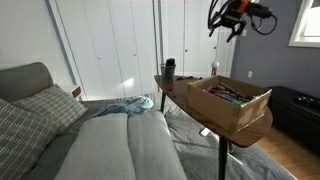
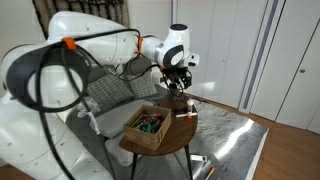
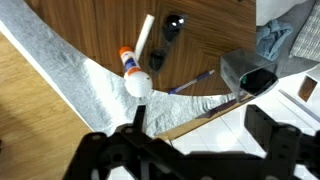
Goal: Take the eyeglass case out of the penholder and put it on the table
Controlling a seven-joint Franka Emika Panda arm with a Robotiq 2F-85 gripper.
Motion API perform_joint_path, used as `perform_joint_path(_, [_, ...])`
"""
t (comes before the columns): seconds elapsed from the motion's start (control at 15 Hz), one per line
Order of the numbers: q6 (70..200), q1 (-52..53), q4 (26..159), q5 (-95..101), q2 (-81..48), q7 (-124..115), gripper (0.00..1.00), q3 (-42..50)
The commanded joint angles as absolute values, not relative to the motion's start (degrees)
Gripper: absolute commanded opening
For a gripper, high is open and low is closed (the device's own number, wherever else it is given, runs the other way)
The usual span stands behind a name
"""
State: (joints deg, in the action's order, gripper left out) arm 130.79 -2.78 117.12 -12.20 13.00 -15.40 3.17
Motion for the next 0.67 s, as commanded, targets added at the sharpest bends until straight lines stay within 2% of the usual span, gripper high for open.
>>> perform_joint_path(0.0, [132.1, -0.8, 104.5, -12.0, 1.6, -20.8, 1.00, -0.3])
perform_joint_path(0.6, [123.8, 3.8, 77.2, -12.2, -23.9, -28.8, 1.00, -2.1])
